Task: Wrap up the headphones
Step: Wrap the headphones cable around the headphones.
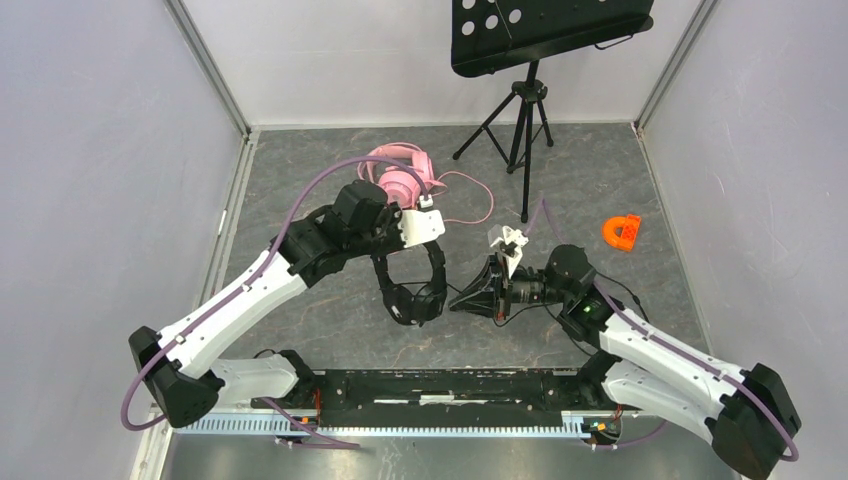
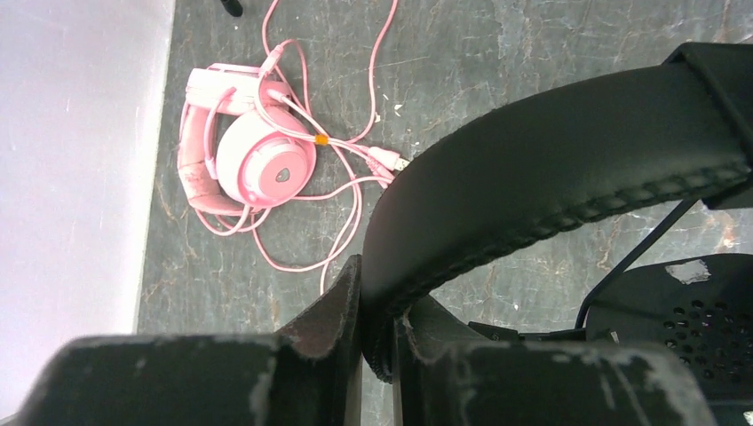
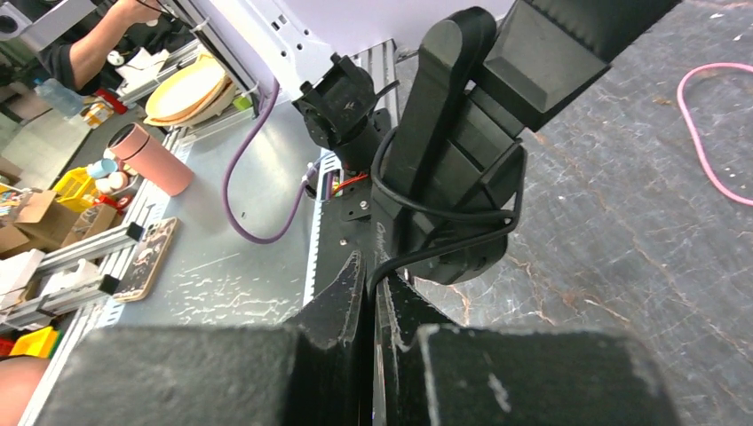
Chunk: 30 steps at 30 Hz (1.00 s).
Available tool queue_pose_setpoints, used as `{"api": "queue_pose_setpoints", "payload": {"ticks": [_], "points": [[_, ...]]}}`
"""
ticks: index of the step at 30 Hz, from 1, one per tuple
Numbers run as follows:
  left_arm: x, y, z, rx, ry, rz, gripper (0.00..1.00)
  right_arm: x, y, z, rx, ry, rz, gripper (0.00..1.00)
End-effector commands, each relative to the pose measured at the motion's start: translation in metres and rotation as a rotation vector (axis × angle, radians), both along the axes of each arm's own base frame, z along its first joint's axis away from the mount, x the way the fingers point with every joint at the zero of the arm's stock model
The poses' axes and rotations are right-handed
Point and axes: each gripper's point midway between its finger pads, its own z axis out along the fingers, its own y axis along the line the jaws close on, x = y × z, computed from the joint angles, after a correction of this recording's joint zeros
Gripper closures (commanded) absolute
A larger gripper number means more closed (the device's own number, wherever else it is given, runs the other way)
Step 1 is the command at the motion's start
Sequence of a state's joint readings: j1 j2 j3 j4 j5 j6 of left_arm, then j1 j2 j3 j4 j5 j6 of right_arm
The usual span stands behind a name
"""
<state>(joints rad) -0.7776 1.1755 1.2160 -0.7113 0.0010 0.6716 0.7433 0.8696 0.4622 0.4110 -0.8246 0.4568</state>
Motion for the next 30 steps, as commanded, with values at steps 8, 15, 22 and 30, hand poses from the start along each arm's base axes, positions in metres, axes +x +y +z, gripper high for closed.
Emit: {"api": "queue_pose_setpoints", "payload": {"ticks": [8, 15, 22, 30], "points": [[0.034, 0.025, 0.012, 0.053, -0.163, 0.180, 0.98, -0.019, 0.004, 0.053, 0.197, -0.015, 0.117, 0.87], [0.042, 0.030, 0.025, -0.097, -0.116, 0.405, 0.98, -0.003, 0.018, 0.052, 0.199, 0.019, 0.065, 0.84], [0.033, 0.030, 0.030, -0.276, 0.022, 0.602, 0.98, 0.019, 0.035, 0.065, 0.230, -0.013, 0.007, 0.87], [0.023, 0.027, 0.037, -0.573, 0.145, 0.803, 0.98, 0.036, 0.053, 0.070, 0.237, -0.049, -0.035, 0.87]]}}
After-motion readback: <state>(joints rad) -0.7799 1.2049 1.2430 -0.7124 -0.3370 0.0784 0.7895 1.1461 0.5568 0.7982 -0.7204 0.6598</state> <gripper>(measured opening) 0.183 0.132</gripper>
